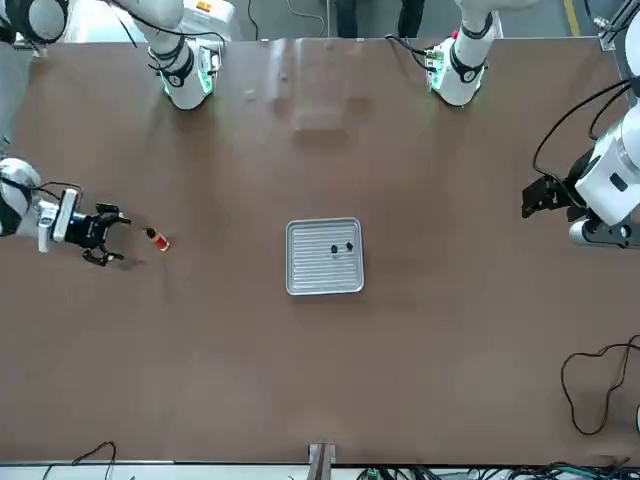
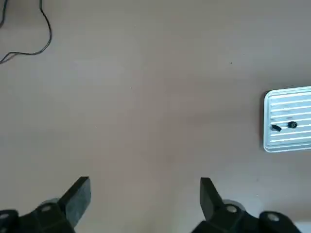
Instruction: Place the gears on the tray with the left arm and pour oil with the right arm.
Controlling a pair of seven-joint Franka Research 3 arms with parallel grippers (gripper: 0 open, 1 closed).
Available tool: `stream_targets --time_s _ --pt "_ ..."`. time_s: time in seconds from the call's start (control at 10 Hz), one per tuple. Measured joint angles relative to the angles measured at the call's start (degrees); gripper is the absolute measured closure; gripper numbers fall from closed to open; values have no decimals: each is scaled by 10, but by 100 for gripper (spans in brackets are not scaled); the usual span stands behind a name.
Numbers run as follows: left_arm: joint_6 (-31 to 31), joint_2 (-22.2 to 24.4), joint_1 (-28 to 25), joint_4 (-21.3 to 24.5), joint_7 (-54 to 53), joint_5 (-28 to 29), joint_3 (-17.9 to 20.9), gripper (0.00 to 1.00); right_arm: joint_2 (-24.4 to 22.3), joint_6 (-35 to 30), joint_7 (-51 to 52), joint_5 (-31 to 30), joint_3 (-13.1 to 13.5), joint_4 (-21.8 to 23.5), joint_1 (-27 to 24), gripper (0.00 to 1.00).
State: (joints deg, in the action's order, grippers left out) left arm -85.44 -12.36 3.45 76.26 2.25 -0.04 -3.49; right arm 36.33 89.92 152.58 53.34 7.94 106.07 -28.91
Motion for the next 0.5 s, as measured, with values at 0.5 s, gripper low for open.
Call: stream_targets --time_s 0.5 --pt "0 0 0 0 0 0 0 1 -115 2 -170 -68 2 0 45 0"
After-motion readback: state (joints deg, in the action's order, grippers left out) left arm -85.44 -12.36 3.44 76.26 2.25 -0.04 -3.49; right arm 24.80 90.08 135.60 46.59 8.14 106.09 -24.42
